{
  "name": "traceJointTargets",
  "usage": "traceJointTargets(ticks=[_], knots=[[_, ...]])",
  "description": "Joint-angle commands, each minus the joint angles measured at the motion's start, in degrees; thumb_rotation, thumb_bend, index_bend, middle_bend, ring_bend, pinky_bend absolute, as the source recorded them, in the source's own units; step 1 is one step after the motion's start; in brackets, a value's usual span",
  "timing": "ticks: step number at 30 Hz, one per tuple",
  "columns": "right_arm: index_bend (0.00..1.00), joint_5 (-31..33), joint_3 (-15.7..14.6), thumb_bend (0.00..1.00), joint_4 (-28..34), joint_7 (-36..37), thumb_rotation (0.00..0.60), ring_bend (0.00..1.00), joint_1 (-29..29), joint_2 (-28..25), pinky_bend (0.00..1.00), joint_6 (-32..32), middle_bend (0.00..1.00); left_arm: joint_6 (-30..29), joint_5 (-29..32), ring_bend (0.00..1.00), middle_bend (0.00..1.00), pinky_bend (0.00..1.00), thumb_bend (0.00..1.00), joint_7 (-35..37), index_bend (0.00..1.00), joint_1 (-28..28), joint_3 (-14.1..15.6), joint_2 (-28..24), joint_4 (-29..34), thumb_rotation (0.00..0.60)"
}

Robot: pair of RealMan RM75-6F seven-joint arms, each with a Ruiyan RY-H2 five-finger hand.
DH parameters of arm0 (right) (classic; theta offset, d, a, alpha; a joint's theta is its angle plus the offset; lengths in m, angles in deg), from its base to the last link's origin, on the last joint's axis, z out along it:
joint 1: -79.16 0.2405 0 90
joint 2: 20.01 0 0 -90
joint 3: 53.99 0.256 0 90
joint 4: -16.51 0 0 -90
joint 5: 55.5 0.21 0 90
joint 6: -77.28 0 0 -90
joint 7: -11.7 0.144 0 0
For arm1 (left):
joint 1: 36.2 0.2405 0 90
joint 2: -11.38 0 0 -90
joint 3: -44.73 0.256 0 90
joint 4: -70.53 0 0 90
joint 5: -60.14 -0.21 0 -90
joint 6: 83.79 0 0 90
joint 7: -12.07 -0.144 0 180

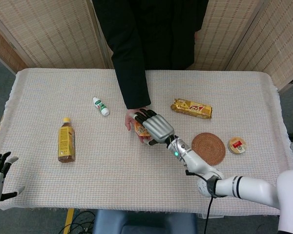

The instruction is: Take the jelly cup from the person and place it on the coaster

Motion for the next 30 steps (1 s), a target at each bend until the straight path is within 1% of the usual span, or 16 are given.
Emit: traceJointTargets(ticks=[1,2,5,7,8,10,14,17,21,25,28,30], knots=[[0.12,0.3,-0.5,0.40,-1.0,-0.9,0.600,0.02,0.4,0.8,0.16,-1.5,0.17,0.4,0.6,0.10,0.11,0.24,0.14,0.3,0.23,0.2,0.1,0.3,-0.3,0.600],[0.14,0.7,-0.7,0.43,-1.2,-1.3,0.600,0.03,0.5,1.0,0.19,-1.8,0.18,0.4,0.8,0.10,0.11,0.24,0.14,0.3,0.23,0.3,0.2,0.4,-0.4,0.600],[0.25,1.7,-0.7,0.53,-1.4,-1.6,0.600,0.12,0.8,1.3,0.35,-2.5,0.24,0.5,1.1,0.10,0.11,0.24,0.14,0.5,0.24,0.5,0.2,0.5,-0.7,0.600],[0.33,1.8,-0.6,0.63,-1.3,-1.0,0.600,0.18,0.7,1.4,0.44,-3.2,0.30,0.5,1.2,0.10,0.11,0.24,0.14,0.6,0.24,0.6,0.2,0.6,-0.7,0.600],[0.36,1.7,-0.5,0.67,-1.1,-0.5,0.600,0.20,0.6,1.3,0.47,-3.5,0.33,0.5,1.3,0.10,0.11,0.24,0.14,0.6,0.25,0.6,0.1,0.6,-0.7,0.600],[0.40,1.3,-0.4,0.71,-0.3,0.4,0.600,0.22,0.2,0.6,0.48,-4.0,0.35,0.6,1.4,0.10,0.11,0.24,0.14,0.7,0.25,0.5,0.0,0.6,-0.9,0.600],[0.43,-0.6,-0.4,0.72,3.3,2.2,0.600,0.24,-1.4,-2.7,0.50,-6.0,0.37,1.3,1.7,0.10,0.11,0.24,0.14,0.6,0.25,-0.1,-0.4,0.5,-1.0,0.600],[0.43,-2.4,-0.5,0.72,6.7,4.1,0.600,0.25,-3.6,-6.6,0.50,-8.0,0.38,1.6,1.3,0.10,0.11,0.24,0.14,0.7,0.25,-0.6,-0.7,0.4,-0.9,0.600],[0.45,-6.0,-1.9,0.70,8.5,5.7,0.600,0.28,-7.2,-11.4,0.50,-11.6,0.41,1.6,0.7,0.10,0.11,0.24,0.14,0.4,0.25,-0.9,-0.8,0.4,-0.8,0.600],[0.45,-6.9,-4.6,0.70,6.9,6.9,0.600,0.29,-10.0,-13.8,0.50,-12.0,0.41,1.7,0.3,0.10,0.11,0.24,0.14,0.2,0.25,-1.3,-1.1,0.6,-0.8,0.600],[0.45,-6.3,-6.5,0.68,3.9,8.0,0.600,0.29,-10.9,-13.3,0.50,-10.3,0.40,1.7,-0.3,0.10,0.11,0.24,0.14,0.0,0.25,-1.7,-1.2,1.1,-0.7,0.600],[0.45,-6.4,-7.2,0.67,1.2,9.3,0.600,0.29,-11.3,-11.6,0.50,-9.8,0.38,1.7,-1.0,0.10,0.11,0.24,0.14,-0.5,0.25,-1.9,-1.1,1.2,-0.5,0.600]])
